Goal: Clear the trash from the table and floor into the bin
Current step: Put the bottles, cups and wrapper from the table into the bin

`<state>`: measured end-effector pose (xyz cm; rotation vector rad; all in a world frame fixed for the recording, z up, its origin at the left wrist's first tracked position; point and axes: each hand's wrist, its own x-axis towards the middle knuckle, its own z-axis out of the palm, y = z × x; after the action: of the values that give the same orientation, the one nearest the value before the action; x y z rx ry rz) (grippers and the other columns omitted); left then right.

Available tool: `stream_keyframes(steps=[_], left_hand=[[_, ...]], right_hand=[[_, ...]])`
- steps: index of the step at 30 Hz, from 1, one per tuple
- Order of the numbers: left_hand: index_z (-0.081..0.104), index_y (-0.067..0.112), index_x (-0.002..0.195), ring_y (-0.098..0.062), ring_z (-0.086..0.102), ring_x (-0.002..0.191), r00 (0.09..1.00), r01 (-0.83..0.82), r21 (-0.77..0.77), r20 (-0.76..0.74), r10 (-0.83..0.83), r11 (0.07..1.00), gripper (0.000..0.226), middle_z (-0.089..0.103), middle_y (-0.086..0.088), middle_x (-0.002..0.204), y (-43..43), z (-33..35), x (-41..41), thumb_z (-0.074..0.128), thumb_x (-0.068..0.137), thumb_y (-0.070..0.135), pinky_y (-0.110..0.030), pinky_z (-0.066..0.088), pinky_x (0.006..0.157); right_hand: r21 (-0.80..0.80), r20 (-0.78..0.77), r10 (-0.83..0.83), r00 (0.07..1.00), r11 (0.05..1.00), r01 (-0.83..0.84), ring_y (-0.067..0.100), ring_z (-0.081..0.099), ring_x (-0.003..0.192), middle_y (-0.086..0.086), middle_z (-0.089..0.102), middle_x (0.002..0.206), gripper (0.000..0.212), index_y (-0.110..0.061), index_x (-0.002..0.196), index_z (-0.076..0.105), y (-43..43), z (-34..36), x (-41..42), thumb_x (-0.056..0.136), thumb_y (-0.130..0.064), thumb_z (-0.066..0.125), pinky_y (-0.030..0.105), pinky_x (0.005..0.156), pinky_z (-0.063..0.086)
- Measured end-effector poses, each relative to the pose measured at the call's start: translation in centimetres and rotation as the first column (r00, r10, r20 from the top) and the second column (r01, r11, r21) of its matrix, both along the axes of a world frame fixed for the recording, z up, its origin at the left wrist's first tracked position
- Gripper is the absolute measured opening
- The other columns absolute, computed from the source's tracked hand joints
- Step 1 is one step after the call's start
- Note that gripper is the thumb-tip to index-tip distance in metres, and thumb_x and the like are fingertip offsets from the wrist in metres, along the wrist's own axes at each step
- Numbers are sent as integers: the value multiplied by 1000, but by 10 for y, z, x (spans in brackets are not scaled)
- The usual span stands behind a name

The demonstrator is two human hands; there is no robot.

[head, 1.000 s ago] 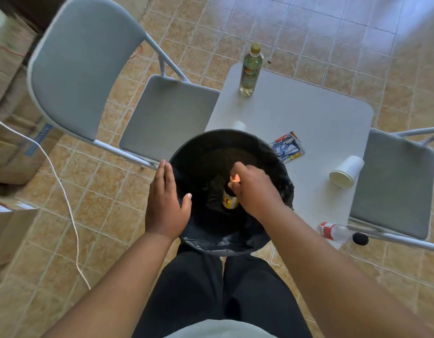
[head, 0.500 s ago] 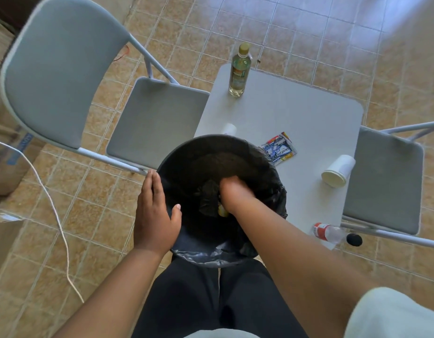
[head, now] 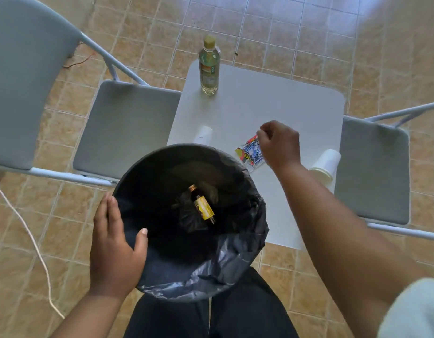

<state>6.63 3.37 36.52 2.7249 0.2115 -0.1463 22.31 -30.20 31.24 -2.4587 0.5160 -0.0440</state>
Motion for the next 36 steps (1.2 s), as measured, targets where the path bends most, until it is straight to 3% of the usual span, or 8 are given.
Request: stream_keyframes(steps=[4,9,15,20,24,27,32,36], left_hand=[[23,3,148,-33,27,139,997,6,-1,81,-5,1000,86,23,-17,153,-1,-5,0,72,78,13,-53,37,103],[25,6,148,-22,30,139,981,32,1,190,-32,999,84,15,8,154,-3,-5,0,49,76,41,-45,37,98],[24,9,149,-4,23,139,984,-13,0,177,12,1000,85,12,15,153,-6,-1,0,48,75,43,-46,39,94],[23,4,149,2,13,140,992,-9,13,124,7,1000,87,14,7,155,-3,2,-2,66,78,28,-40,34,99],[21,-1,148,-23,20,143,998,9,31,66,-11,999,85,22,-20,153,1,4,-3,63,79,24,-42,28,110],[17,1,149,-32,21,142,1000,24,38,12,-25,999,86,19,-20,155,5,4,-4,57,79,30,-42,26,112],[18,3,150,-33,25,140,998,60,110,-25,-58,992,85,20,-17,156,7,11,-1,65,84,32,-42,26,111],[30,6,145,-31,29,140,998,54,118,0,-55,991,75,26,-14,155,7,19,10,62,84,36,-46,30,110]], right_hand=[[-110,-441,106,891,979,-172,33,56,108,14,62,118,34,-10,115,60,-17,-80,9,87,-30,58,35,85,47],[-174,-606,162,779,928,-329,33,18,144,11,19,157,92,-11,150,19,-2,-130,8,82,-56,60,47,110,30],[-302,-621,170,765,849,-433,35,14,145,13,15,159,72,-10,150,19,9,-142,-8,90,-15,58,48,100,42],[-284,-458,227,859,879,-383,32,49,122,12,53,132,46,-10,132,48,11,-116,-20,88,3,42,42,86,50],[-78,-74,107,992,991,-112,35,62,90,15,68,101,39,-10,117,63,18,-53,-24,88,-1,39,32,74,45],[21,264,71,962,997,-80,12,56,74,9,71,91,27,-6,112,67,33,22,-37,93,-5,47,10,64,34],[168,471,67,879,972,-164,5,59,78,-2,68,95,24,-5,114,66,78,127,-87,96,-9,52,9,69,42],[130,367,316,875,914,-385,11,64,99,2,69,110,28,-5,118,66,119,123,-131,91,-1,56,18,87,49]])
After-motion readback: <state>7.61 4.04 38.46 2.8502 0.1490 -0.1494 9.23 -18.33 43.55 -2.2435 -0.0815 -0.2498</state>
